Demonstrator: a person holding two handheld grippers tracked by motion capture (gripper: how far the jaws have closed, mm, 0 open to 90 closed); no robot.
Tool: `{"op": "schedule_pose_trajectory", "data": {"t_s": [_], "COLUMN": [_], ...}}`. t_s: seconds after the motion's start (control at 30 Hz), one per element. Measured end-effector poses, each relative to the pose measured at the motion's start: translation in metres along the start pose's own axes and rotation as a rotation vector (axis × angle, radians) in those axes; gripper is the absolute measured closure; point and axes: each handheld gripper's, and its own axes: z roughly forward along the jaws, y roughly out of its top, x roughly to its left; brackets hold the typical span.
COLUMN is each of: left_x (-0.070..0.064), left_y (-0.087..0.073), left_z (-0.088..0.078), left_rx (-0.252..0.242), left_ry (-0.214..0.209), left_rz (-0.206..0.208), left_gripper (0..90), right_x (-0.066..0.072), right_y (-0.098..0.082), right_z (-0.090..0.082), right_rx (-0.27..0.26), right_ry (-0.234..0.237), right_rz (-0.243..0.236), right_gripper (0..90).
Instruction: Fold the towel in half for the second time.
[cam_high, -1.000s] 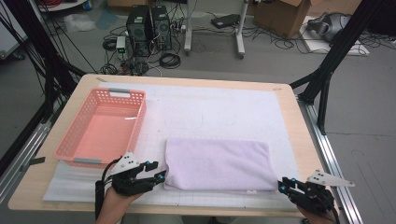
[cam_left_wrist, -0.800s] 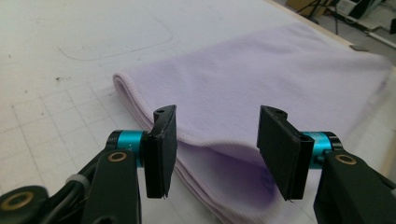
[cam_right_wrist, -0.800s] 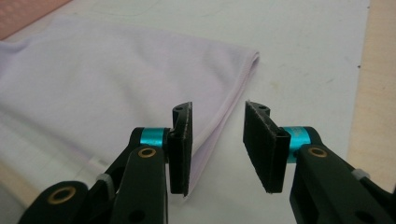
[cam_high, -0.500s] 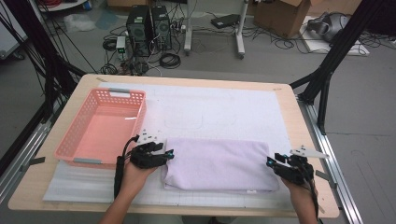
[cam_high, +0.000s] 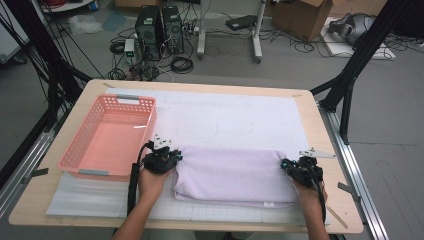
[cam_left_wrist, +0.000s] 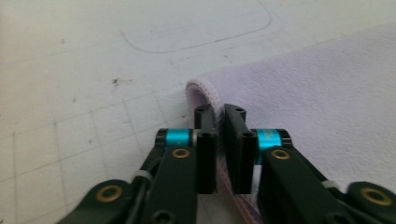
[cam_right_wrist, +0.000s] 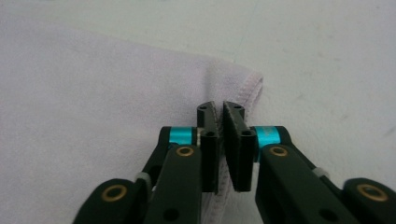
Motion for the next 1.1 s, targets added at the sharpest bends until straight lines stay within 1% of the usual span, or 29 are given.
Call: {"op": "schedule_pose_trajectory", "data": {"t_s": [0.03,0.07,0.1,0.13,0.17,0.2,0.23,0.27,0.3,0.33,0.37,0.4,0.43,0.47,0.5,0.53,0.6,0.63,0.67,0.73,0.8,0.83,0.87,0.93,0.97,1.03,1.1], "left_x": [0.002,0.004,0.005,0.005,0.004,0.003,0.002,-0.002,-0.004,-0.005,-0.006,-0.007,-0.009,-0.01,-0.009,-0.007,-0.006,-0.006,-0.005,-0.002,0.002,0.004,0.006,0.011,0.014,0.018,0.021], "left_y": [0.0,0.0,-0.001,-0.001,-0.002,-0.002,-0.002,-0.002,-0.003,-0.003,-0.003,-0.003,-0.002,-0.001,0.001,0.004,0.011,0.017,0.023,0.033,0.04,0.042,0.044,0.044,0.043,0.041,0.04], "left_z": [0.0,0.002,0.003,0.005,0.007,0.008,0.009,0.011,0.011,0.011,0.011,0.012,0.012,0.012,0.013,0.013,0.013,0.013,0.013,0.018,0.025,0.028,0.032,0.038,0.041,0.045,0.048], "left_rx": [0.003,0.01,0.022,0.035,0.037,0.032,0.034,0.029,0.031,0.034,0.034,0.034,0.037,0.035,0.026,0.03,-0.004,-0.023,-0.037,-0.036,-0.054,-0.053,-0.056,-0.082,-0.081,-0.08,-0.085], "left_ry": [-0.013,-0.021,-0.036,-0.049,-0.062,-0.073,-0.1,-0.098,-0.092,-0.087,-0.106,-0.147,-0.129,-0.123,-0.116,-0.112,-0.1,-0.093,-0.088,-0.079,-0.076,-0.071,-0.068,-0.063,-0.06,-0.058,-0.057], "left_rz": [-0.013,-0.027,-0.032,-0.032,-0.022,-0.015,-0.019,-0.001,0.025,0.038,0.047,0.028,0.032,0.041,0.032,0.03,0.025,0.022,0.028,0.024,0.007,0.0,-0.01,-0.042,-0.05,-0.06,-0.056], "left_gripper": [56.3,50.7,46.2,44.3,43.2,41.2,42.5,42.0,43.8,47.8,54.4,69.8,78.4,80.4,81.1,81.4,81.6,81.5,81.5,81.5,81.5,81.5,81.5,81.5,81.4,81.4,81.2], "right_x": [-0.002,-0.004,-0.007,-0.008,-0.008,-0.007,-0.006,-0.005,-0.003,-0.001,0.001,0.003,0.005,0.006,0.006,0.006,0.003,0.001,-0.001,-0.004,-0.008,-0.009,-0.01,-0.012,-0.013,-0.013,-0.012], "right_y": [0.0,0.0,0.001,0.001,0.001,0.001,0.001,0.001,0.001,0.001,0.002,0.002,0.002,0.002,0.004,0.006,0.011,0.014,0.018,0.025,0.033,0.036,0.039,0.046,0.049,0.055,0.06], "right_z": [-0.002,-0.003,-0.004,-0.004,-0.003,0.0,0.003,0.006,0.007,0.008,0.009,0.009,0.01,0.01,0.01,0.01,0.009,0.009,0.008,0.011,0.017,0.02,0.023,0.03,0.033,0.039,0.042], "right_rx": [-0.002,-0.006,-0.005,0.001,0.01,0.021,0.042,0.054,0.045,0.045,0.045,0.049,0.049,0.051,0.056,0.06,0.046,0.018,-0.006,-0.019,-0.027,-0.037,-0.041,-0.039,-0.036,-0.045,-0.048], "right_ry": [-0.002,-0.002,0.006,0.015,0.017,0.02,0.028,0.035,0.037,0.04,0.035,0.049,0.073,0.081,0.081,0.083,0.067,0.062,0.053,0.043,0.031,0.025,0.023,0.019,0.013,0.012,0.004], "right_rz": [0.017,0.032,0.041,0.04,0.039,0.024,0.026,0.024,0.02,0.016,0.0,-0.011,-0.011,-0.019,-0.034,-0.05,-0.056,-0.047,-0.035,-0.022,-0.027,-0.022,-0.015,-0.013,-0.021,-0.025,-0.027], "right_gripper": [58.0,56.5,54.8,51.6,50.1,48.2,46.0,45.3,47.3,49.9,55.3,62.7,72.4,76.4,78.4,79.5,80.2,80.3,80.3,80.3,80.3,80.2,80.2,80.1,80.1,80.1,80.1]}}
